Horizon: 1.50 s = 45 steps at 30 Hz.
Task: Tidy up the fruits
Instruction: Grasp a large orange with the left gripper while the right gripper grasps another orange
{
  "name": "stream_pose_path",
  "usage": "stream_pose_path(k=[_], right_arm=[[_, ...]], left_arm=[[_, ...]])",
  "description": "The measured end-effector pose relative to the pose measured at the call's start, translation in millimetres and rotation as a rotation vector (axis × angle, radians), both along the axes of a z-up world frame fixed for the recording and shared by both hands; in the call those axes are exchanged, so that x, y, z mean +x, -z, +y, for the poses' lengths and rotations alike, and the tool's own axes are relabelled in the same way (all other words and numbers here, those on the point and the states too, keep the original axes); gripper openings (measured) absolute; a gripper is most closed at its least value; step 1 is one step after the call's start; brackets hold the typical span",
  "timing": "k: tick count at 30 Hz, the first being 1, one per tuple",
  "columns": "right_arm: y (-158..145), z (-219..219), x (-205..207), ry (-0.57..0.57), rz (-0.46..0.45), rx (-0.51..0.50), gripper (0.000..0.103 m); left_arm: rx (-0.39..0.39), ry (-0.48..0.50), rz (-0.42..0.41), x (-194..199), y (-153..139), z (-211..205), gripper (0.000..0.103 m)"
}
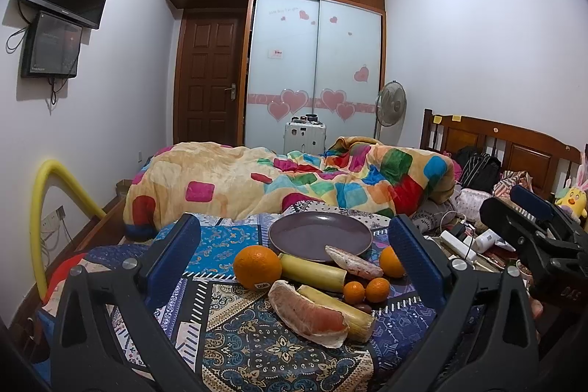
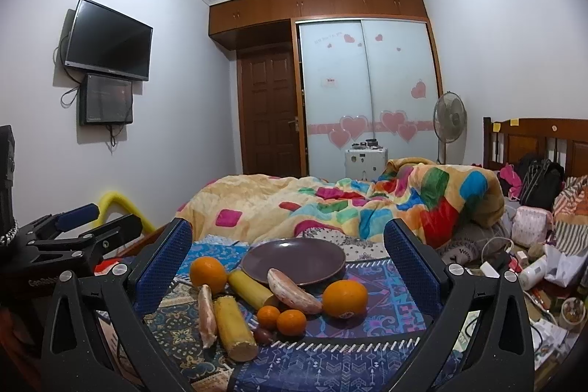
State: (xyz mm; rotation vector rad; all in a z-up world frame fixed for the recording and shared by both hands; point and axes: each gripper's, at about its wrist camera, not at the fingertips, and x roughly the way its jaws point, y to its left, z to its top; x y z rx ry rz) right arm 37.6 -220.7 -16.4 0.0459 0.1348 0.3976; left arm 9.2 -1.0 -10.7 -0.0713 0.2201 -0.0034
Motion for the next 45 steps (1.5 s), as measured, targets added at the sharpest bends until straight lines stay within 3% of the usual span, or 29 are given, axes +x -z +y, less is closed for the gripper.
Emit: stream_pose_path(k=[8,17,28,32,38,45], right_arm=[[21,-2,35,-0.003,0.118,-0.071,0.103],[48,-10,79,0.005,0.254,-0.181,0.103],[76,-7,132,-0.041,0.419,-0.276,0.103],[81,-11,149,-0.064,0.492,-0.252,0.103],[93,-14,168,-0.129,0.616,-0.222,0.084],[98,-5,174,-0.154,0.638,-0.265,0.076]], left_arm=[[0.007,-0.044,0.075,27,15,9,0.103],[-0.006,-0.011,0.264,82,47,34,0.103],[0.045,0.036,0.449,144,78,42,0.103],[0.019,0.058,0.506,162,86,43,0.093],[-0.036,0.081,0.573,182,98,50,0.089],[-0.069,0.085,0.618,196,109,53,0.084]])
